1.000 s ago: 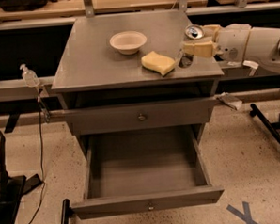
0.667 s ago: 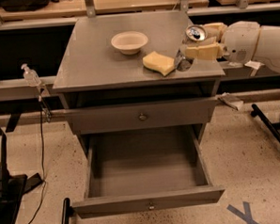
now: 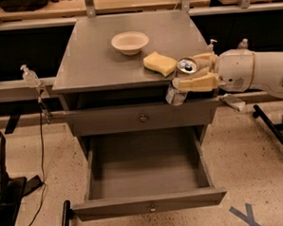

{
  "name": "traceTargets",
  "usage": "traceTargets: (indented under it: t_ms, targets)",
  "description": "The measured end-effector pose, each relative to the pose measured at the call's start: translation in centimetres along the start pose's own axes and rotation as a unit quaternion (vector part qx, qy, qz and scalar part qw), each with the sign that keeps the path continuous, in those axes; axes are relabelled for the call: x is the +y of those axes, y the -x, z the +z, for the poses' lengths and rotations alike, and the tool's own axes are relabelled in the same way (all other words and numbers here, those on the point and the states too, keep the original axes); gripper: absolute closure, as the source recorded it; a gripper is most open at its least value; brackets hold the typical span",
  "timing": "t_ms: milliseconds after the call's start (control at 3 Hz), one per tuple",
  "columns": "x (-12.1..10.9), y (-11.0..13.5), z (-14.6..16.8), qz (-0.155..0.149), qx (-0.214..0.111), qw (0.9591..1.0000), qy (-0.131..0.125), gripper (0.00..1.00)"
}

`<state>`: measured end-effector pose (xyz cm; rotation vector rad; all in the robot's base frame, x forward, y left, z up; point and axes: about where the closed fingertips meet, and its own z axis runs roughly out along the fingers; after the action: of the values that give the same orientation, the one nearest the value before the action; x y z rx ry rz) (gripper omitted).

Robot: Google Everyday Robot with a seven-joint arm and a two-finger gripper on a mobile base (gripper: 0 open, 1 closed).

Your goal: Place redbull can into middle drawer

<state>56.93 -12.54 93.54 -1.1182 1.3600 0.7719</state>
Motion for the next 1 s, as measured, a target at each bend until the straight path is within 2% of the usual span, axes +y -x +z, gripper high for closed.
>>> traceTargets:
  t_ms: [333,667,1000]
  targets:
    - [0.0,0.0,0.0,0.0,0.0,1.0,0.0,1.0]
    - [0.4,-1.7,0.2,0.015,-0.009,0.9998,-0.001,1.0]
    - [2.2,-7.9,-0.5,0.061,-0.08,0.9944,-0.033,1.0]
